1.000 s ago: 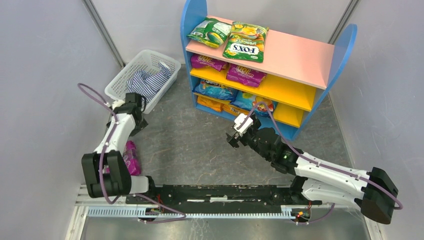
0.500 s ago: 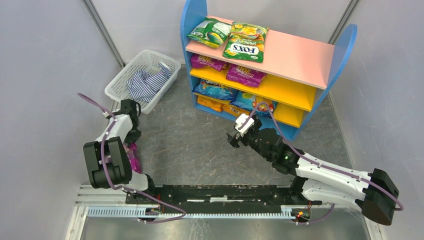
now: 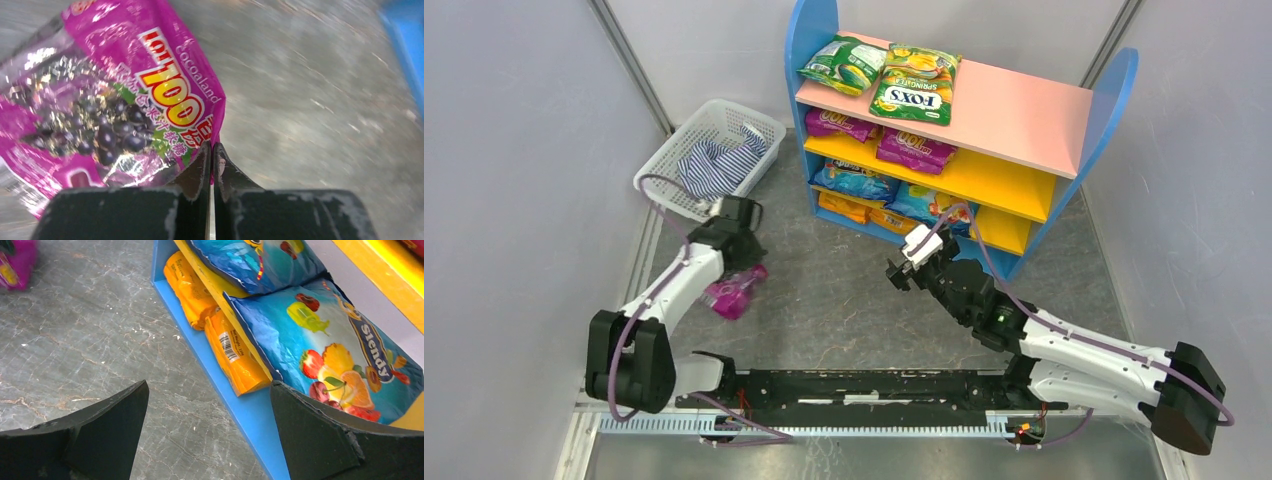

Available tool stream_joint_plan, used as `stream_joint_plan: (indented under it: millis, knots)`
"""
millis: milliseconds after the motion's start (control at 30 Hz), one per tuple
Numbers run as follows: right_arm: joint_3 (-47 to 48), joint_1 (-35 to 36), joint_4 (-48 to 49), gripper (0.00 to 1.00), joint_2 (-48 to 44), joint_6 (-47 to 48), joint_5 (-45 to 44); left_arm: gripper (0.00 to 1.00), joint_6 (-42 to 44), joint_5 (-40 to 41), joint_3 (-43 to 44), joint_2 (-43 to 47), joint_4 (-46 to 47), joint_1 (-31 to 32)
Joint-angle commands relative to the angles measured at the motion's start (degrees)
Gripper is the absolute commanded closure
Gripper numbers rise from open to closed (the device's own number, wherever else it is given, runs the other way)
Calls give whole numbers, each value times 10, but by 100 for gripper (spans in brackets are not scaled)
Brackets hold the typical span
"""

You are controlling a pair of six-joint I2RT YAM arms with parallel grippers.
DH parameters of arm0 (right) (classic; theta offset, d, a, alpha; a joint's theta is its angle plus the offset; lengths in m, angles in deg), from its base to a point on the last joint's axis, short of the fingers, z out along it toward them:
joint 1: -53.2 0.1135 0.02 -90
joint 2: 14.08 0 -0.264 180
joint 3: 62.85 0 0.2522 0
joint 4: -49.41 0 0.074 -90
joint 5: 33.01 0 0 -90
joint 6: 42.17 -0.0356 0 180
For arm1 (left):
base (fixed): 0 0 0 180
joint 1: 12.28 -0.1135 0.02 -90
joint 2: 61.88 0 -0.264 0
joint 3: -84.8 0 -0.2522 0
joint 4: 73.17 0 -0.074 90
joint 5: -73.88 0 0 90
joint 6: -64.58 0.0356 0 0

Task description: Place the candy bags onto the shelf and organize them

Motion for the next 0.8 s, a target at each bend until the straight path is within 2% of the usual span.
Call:
stream_joint_plan:
  millis: [0,167,333,467,533,600,700,767]
  knots:
    - [-10,2,31,2,-22,-17,-42,98,-156,-25,-16,18,69,141]
    - [-19,2,26,2,-33,-30,-51,98,-236,34,-32,15,87,319]
    - [-17,2,2,2,-38,-48,-48,98,-230,68,0,-47,89,486]
    - [-18,2,-24,2,-48,-48,-37,97,-193,69,13,-68,87,562]
    - [-12,1,-45,2,-48,-50,-40,93,-191,70,-12,-48,91,571]
    - [-9,1,-63,2,-48,-54,-34,82,-190,55,-43,-13,107,571]
    - [-8,1,-75,2,-43,-55,-5,53,-190,36,-77,53,122,571]
    - [-1,1,-88,2,-29,-58,9,38,-191,38,-91,106,119,571]
